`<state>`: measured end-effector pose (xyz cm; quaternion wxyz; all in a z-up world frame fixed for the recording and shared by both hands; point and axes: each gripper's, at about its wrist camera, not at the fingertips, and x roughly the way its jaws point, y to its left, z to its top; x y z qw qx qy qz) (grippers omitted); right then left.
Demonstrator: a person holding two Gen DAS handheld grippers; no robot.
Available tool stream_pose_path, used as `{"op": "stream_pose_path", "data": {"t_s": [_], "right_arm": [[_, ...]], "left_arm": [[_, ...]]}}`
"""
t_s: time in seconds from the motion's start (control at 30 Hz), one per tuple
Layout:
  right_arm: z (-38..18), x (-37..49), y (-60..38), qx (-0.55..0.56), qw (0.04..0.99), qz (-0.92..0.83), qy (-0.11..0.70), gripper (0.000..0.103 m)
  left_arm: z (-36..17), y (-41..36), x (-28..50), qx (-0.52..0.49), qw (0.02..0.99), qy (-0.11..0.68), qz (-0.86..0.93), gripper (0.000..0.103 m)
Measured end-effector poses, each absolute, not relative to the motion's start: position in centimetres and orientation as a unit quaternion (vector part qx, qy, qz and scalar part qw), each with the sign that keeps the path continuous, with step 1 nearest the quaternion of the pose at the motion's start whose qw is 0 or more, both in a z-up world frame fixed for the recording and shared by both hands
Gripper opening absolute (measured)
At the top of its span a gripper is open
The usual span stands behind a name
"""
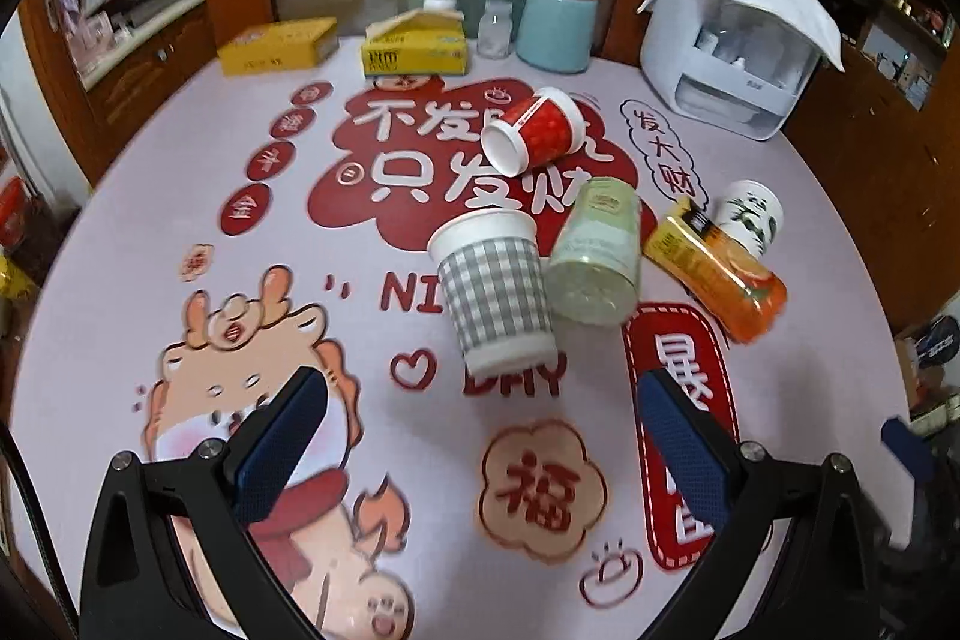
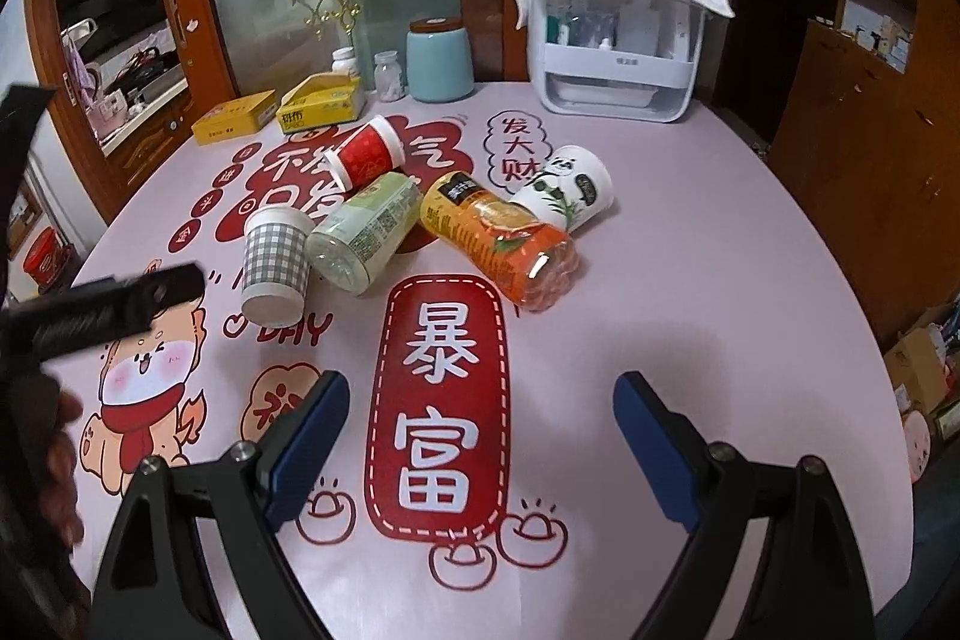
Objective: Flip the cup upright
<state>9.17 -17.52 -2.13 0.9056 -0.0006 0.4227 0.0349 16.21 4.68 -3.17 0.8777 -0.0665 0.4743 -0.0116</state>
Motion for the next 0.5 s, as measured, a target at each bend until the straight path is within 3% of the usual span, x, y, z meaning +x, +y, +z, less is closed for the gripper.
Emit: {"op": "stream_pose_path", "data": {"t_s": [0.27, 0.5], "right_arm": [[-4.1, 12.0, -16.7, 0.006, 0.896, 0.052, 0.442, 0.09], [-5.6, 12.6, -16.5, 0.007, 0.888, 0.058, 0.455, 0.09]], "left_arm": [[-7.2, 5.3, 21.8, -0.106, 0.851, 0.513, -0.035, 0.096], [-10.2, 5.5, 25.0, -0.131, 0.828, 0.543, -0.055, 0.063]]}}
